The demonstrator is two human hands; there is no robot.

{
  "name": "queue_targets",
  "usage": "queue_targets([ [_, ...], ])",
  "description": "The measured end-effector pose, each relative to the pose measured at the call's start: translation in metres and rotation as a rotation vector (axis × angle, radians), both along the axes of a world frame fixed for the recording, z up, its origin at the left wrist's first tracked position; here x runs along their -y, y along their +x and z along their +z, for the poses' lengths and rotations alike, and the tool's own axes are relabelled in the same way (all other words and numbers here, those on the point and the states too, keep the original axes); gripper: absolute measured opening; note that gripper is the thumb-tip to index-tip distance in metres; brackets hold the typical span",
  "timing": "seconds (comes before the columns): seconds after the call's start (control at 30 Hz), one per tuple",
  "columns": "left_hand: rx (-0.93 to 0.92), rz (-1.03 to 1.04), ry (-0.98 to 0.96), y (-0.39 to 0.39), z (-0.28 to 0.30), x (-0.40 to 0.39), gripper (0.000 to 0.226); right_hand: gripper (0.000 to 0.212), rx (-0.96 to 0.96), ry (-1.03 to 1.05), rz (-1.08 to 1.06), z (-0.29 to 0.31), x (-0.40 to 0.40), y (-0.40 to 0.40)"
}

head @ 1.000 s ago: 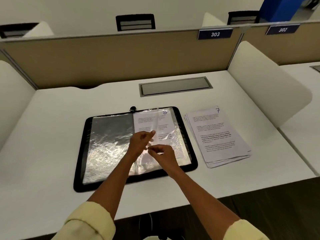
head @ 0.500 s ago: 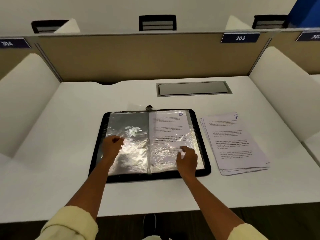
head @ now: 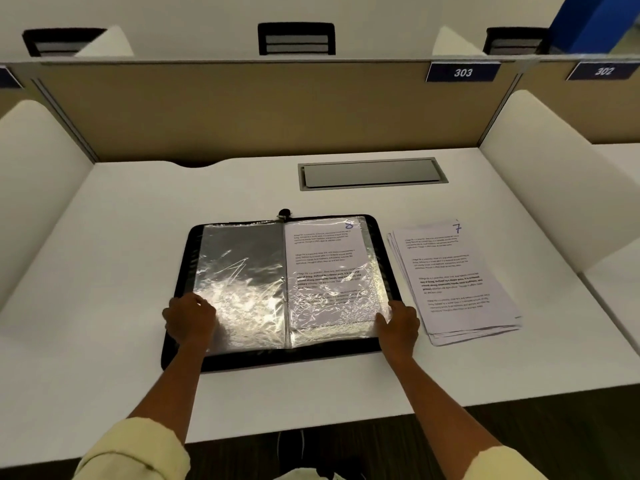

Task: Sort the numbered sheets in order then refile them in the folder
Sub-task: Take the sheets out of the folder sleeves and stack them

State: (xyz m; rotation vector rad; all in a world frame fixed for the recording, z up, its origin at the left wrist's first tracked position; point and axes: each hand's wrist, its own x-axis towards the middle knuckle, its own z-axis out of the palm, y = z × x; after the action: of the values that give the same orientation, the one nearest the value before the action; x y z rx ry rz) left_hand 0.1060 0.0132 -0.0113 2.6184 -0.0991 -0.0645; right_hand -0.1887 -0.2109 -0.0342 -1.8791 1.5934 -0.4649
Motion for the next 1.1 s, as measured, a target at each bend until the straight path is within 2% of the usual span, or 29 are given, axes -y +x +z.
queue_targets([
  [0.07, 0.013, 0.011, 0.097, -0.004, 0.001, 0.006, 0.025, 0.038, -0.005, 0.001, -0.001, 0.001, 0.002, -0.001],
  [0.13, 0.063, -0.009, 0.106, -0.01, 0.003, 0.015, 0.042, 0.038, -0.031, -0.003, 0.001, 0.004, 0.003, -0.002],
  [0.27, 0.171, -0.254, 0.01, -0.019, -0.005, 0.037, 0.062, 0.042, -0.123, -0.045, 0.015, 0.007, 0.002, -0.003],
  [0.4, 0.247, -0.583, -0.093, -0.037, -0.013, 0.063, 0.055, 0.044, -0.197, 0.031, 0.033, 0.007, -0.001, -0.002],
  [0.53, 0.177, -0.773, -0.237, -0.069, -0.015, 0.086, 0.04, 0.035, -0.112, 0.065, 0.023, 0.007, 0.0, 0.002],
  [0.7, 0.097, -1.015, -0.257, -0.1, -0.032, 0.101, 0.023, 0.024, 0.027, 0.11, -0.012, 0.007, 0.001, 0.005],
  [0.8, 0.061, -1.114, -0.28, -0.113, -0.037, 0.105, 0.026, 0.025, 0.083, 0.137, -0.065, 0.012, -0.001, 0.007],
  [0.9, -0.022, -1.15, -0.28, -0.123, -0.034, 0.106, 0.033, 0.015, 0.102, 0.088, -0.091, 0.014, -0.004, 0.006],
  [1.1, 0.063, -1.216, -0.261, -0.131, -0.039, 0.106, 0.052, 0.016, 0.164, 0.015, -0.125, 0.019, -0.008, 0.002],
])
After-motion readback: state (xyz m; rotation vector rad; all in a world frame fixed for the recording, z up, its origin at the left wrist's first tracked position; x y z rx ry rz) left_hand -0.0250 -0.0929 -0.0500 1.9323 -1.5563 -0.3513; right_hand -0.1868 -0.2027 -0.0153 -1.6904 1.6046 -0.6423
